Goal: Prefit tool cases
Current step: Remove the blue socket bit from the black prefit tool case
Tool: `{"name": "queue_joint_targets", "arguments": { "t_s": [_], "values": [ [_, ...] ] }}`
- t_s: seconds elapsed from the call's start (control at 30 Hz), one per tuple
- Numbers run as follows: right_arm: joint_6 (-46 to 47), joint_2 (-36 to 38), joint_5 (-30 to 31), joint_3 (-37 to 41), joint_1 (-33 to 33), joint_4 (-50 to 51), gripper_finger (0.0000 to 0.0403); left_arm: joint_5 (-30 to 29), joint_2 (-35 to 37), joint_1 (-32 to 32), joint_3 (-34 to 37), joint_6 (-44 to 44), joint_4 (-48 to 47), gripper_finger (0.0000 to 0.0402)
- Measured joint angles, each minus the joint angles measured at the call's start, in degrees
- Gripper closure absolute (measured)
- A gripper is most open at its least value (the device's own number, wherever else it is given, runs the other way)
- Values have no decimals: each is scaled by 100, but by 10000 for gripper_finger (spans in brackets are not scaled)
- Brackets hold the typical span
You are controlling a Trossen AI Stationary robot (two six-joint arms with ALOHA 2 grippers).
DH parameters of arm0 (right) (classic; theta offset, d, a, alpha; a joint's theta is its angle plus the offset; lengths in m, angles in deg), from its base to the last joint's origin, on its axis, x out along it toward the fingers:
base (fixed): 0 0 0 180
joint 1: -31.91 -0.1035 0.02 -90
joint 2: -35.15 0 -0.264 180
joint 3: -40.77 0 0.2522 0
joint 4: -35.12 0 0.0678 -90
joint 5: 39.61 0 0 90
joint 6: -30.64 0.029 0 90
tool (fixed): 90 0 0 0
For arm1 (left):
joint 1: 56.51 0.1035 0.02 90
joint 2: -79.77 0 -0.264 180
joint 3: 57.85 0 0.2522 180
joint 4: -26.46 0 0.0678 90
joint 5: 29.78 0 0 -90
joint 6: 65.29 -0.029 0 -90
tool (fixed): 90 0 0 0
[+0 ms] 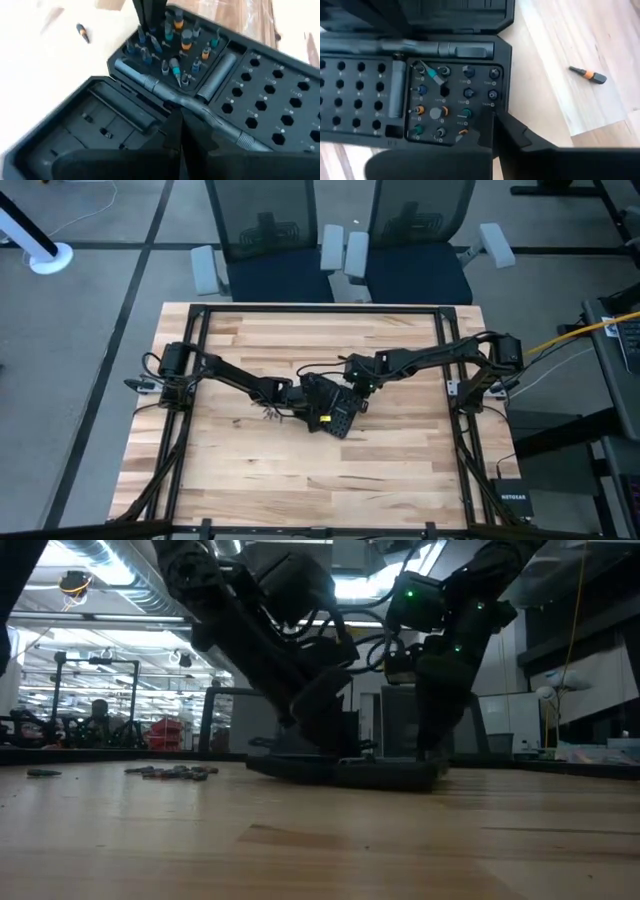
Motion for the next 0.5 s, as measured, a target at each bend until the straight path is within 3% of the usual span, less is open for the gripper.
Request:
{"name": "queue_joint_targets", "arguments": {
  "t_s": [0.37,0.5],
  "values": [
    [-4,227,108,-303,39,477,402,38,-57,13,2,-43,91,401],
    [27,323,132,-339,33,171,402,32,8,12,14,-99,176,402]
  ]
}}
